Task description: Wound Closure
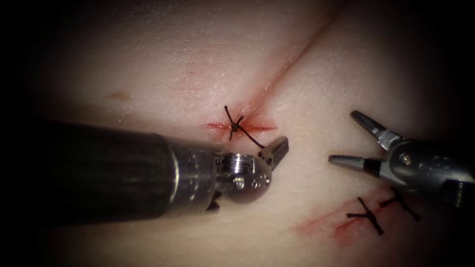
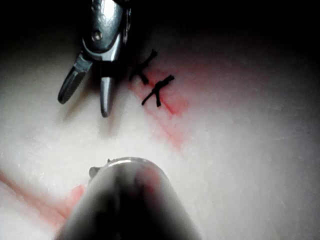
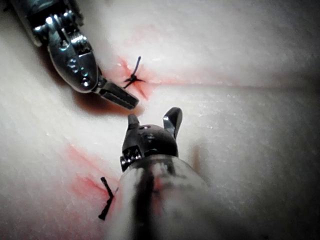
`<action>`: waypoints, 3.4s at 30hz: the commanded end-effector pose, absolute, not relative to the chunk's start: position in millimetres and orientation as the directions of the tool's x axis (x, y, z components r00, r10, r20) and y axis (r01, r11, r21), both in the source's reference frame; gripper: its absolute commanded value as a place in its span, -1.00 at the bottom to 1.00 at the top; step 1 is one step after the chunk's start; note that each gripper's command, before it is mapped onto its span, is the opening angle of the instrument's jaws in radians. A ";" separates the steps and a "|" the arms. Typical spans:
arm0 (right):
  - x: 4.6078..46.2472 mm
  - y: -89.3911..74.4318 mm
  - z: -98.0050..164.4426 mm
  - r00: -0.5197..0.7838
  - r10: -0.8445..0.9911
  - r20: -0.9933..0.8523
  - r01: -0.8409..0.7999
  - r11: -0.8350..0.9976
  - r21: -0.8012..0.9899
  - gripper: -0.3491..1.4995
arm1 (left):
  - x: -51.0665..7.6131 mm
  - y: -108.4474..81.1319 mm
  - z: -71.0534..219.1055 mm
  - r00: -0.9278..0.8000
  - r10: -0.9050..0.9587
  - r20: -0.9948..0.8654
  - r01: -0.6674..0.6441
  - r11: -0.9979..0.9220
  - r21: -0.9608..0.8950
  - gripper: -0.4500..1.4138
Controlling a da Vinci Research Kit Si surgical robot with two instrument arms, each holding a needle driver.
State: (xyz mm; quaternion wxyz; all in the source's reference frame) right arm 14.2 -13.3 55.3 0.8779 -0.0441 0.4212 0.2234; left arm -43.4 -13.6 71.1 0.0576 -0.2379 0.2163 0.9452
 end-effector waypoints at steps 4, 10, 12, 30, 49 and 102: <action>14.9 -13.1 56.6 0.462 0.322 -0.826 -0.316 0.930 0.186 -0.33 | -43.1 -14.3 70.3 -0.878 0.004 -0.478 -0.208 -0.904 0.374 -1.00; 16.7 -10.6 58.9 0.351 0.137 -0.926 -0.008 0.990 0.144 -0.26 | -40.8 -14.0 68.8 -0.837 -0.032 -0.547 -0.187 -0.922 0.339 -1.00; 17.6 -10.0 59.6 0.326 0.106 -0.939 0.060 0.989 0.133 -0.26 | -40.2 -13.9 68.6 -0.829 -0.038 -0.558 -0.182 -0.925 0.334 -1.00; 25.9 -10.2 65.3 0.206 -0.024 -0.978 0.285 0.958 0.036 0.53 | -36.4 -13.5 69.4 -0.779 -0.099 -0.619 -0.087 -0.961 0.263 -1.00; 30.7 -12.5 68.3 0.246 -0.091 -0.965 0.332 0.943 -0.004 0.51 | -36.7 -14.2 69.8 -0.764 -0.120 -0.633 -0.041 -0.971 0.234 -1.00; 27.3 -12.7 63.4 0.260 -0.020 -0.965 0.170 0.985 0.026 0.98 | -29.6 -12.4 67.6 -0.605 -0.280 -0.745 0.137 -0.959 0.249 -1.00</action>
